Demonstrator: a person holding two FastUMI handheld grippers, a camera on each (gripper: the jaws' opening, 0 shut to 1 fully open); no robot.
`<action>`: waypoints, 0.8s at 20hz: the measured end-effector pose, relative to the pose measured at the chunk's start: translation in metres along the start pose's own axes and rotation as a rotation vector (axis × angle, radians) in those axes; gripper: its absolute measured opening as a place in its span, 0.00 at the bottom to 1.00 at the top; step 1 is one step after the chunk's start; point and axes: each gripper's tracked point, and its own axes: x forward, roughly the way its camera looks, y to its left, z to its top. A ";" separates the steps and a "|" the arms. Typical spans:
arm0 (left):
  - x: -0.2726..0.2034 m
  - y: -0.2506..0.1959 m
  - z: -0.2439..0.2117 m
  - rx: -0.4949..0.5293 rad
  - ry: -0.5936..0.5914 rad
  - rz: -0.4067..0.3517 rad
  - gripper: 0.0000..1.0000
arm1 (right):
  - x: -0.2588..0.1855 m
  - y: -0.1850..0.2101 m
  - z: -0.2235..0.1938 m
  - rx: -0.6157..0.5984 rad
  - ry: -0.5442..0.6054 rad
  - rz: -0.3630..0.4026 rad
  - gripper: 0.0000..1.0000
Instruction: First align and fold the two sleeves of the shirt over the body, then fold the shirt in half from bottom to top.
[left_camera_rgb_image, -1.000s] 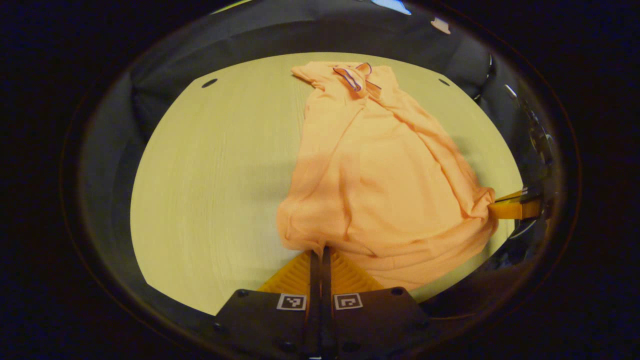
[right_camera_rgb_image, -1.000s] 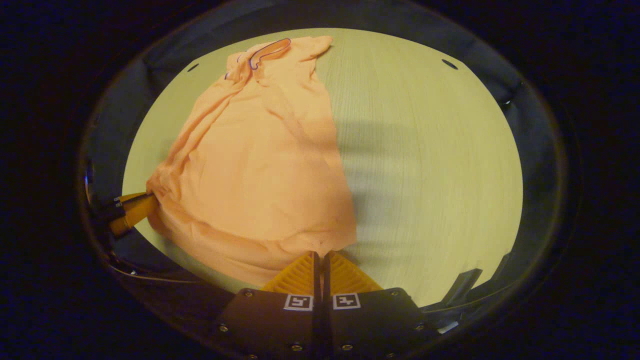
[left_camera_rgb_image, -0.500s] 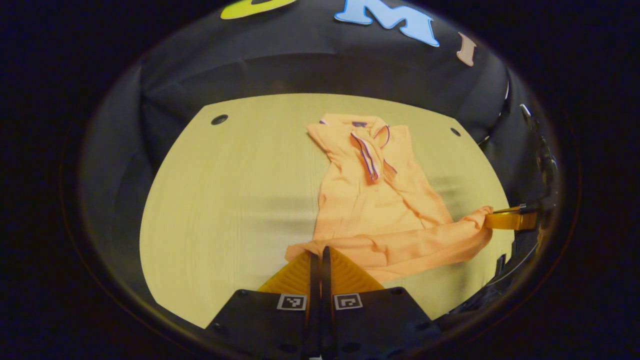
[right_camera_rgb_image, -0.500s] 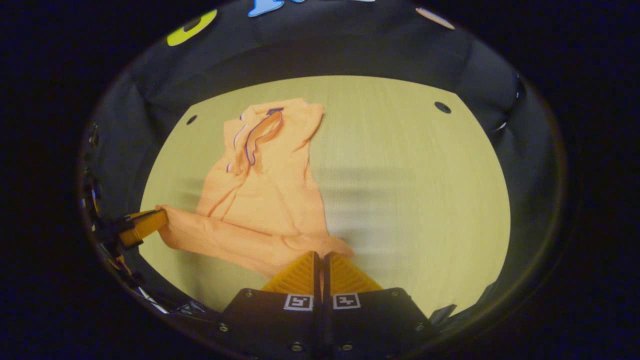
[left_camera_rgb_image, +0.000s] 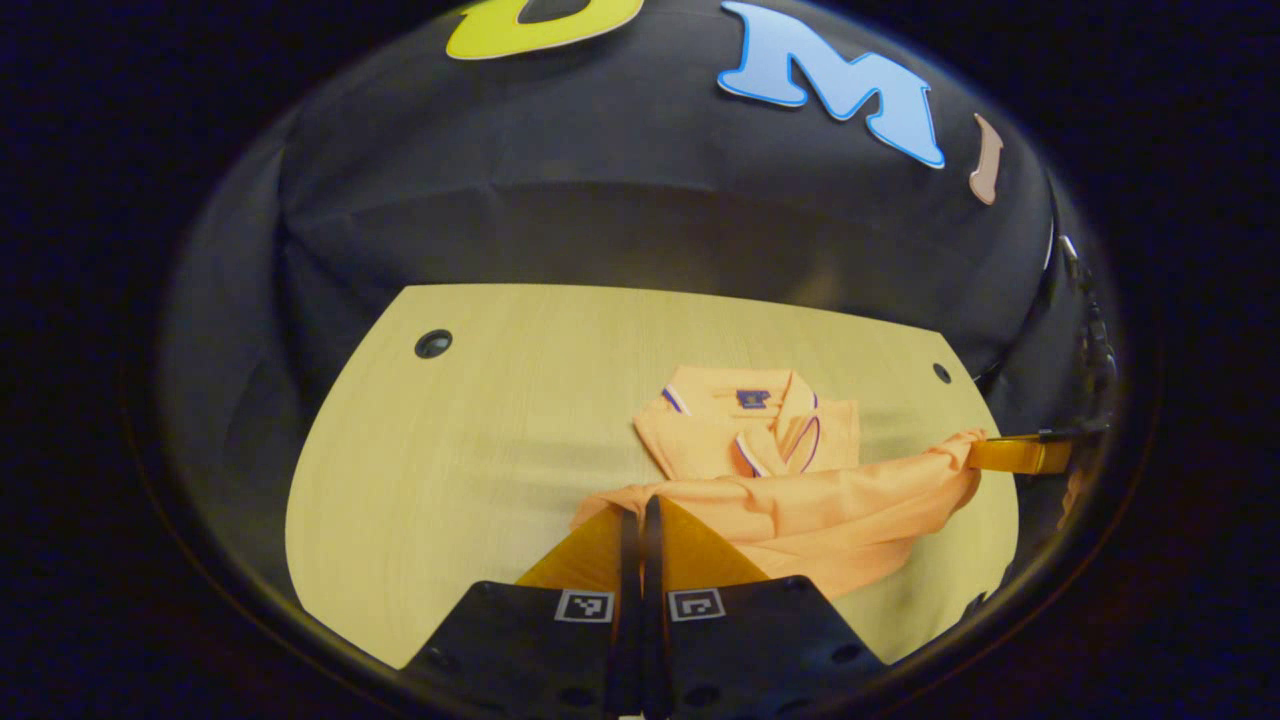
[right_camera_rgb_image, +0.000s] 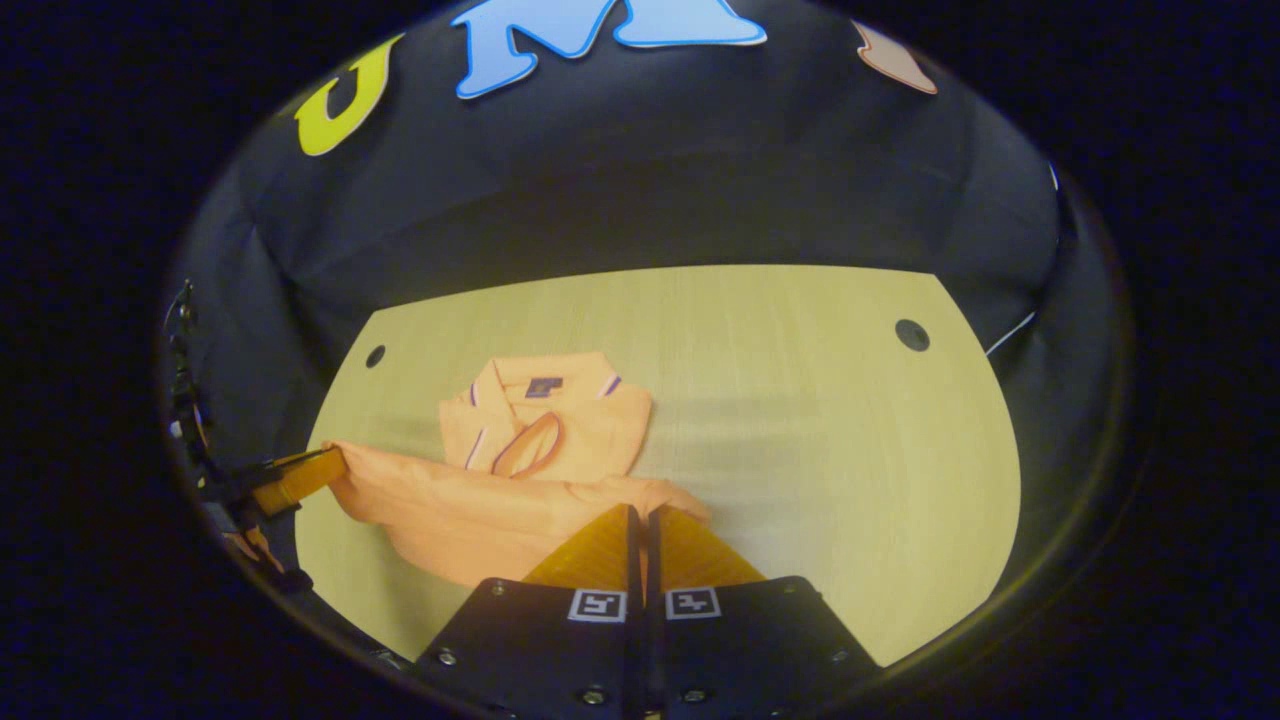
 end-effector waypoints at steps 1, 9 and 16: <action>0.012 0.000 0.011 -0.003 -0.010 -0.002 0.06 | 0.010 -0.002 0.010 0.007 -0.012 0.002 0.00; 0.095 0.004 0.074 -0.017 -0.082 -0.014 0.06 | 0.087 -0.016 0.076 0.099 -0.095 0.020 0.00; 0.165 0.014 0.077 0.028 -0.104 -0.003 0.05 | 0.157 -0.022 0.099 0.101 -0.138 0.018 0.00</action>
